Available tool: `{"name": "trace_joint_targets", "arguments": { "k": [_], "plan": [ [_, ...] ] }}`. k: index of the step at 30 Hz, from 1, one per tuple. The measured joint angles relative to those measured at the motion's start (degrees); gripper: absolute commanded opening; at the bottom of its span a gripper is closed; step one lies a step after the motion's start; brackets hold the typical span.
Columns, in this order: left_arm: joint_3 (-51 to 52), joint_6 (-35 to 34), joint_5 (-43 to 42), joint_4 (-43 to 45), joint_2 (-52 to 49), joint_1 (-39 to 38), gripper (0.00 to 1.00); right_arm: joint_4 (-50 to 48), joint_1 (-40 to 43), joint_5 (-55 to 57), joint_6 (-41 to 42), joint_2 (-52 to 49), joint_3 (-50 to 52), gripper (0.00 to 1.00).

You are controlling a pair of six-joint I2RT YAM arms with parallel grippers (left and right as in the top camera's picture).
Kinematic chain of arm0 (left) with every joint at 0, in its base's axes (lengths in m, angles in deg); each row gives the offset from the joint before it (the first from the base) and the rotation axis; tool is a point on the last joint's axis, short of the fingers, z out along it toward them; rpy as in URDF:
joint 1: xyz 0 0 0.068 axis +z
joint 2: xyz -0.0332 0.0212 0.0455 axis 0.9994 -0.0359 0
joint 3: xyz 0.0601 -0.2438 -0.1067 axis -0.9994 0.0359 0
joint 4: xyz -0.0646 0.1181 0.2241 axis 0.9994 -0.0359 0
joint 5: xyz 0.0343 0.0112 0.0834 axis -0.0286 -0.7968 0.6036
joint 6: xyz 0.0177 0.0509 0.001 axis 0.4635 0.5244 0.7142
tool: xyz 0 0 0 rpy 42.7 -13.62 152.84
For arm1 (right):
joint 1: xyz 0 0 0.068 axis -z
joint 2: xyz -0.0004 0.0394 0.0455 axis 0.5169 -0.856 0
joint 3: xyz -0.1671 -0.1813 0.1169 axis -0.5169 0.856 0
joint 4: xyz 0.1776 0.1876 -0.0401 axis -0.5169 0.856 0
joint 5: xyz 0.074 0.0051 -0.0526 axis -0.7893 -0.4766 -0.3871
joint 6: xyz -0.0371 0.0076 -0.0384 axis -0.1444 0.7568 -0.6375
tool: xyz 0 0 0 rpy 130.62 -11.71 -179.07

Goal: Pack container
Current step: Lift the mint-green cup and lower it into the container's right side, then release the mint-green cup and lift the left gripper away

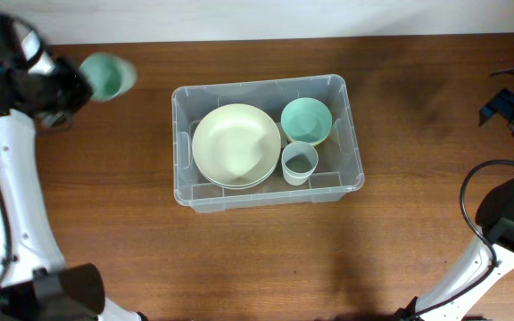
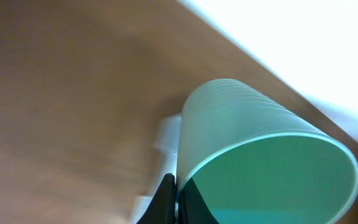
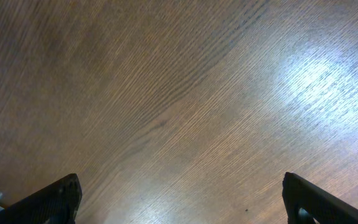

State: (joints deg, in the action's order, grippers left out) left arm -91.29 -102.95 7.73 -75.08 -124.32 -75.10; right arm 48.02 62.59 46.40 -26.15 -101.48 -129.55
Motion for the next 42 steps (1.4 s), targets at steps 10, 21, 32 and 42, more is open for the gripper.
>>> {"name": "trace_joint_targets", "arguments": {
  "k": [10,21,32,42],
  "plan": [
    [-4.4,8.2,-1.1,2.7,0.2,-32.3,0.0,0.0,0.0,0.0,0.0,0.0,0.0,0.99],
    [-4.4,9.4,12.7,-2.5,-7.2,-48.9,0.01,0.0,0.0,0.0,0.0,0.0,0.0,0.99],
    [-4.4,9.4,14.4,-3.9,-17.1,-48.9,0.01,0.0,0.0,0.0,0.0,0.0,0.0,0.99],
    [-4.4,9.4,14.5,-4.5,-18.6,-48.9,0.98,0.0,0.0,0.0,0.0,0.0,0.0,0.99]
  ]
}}
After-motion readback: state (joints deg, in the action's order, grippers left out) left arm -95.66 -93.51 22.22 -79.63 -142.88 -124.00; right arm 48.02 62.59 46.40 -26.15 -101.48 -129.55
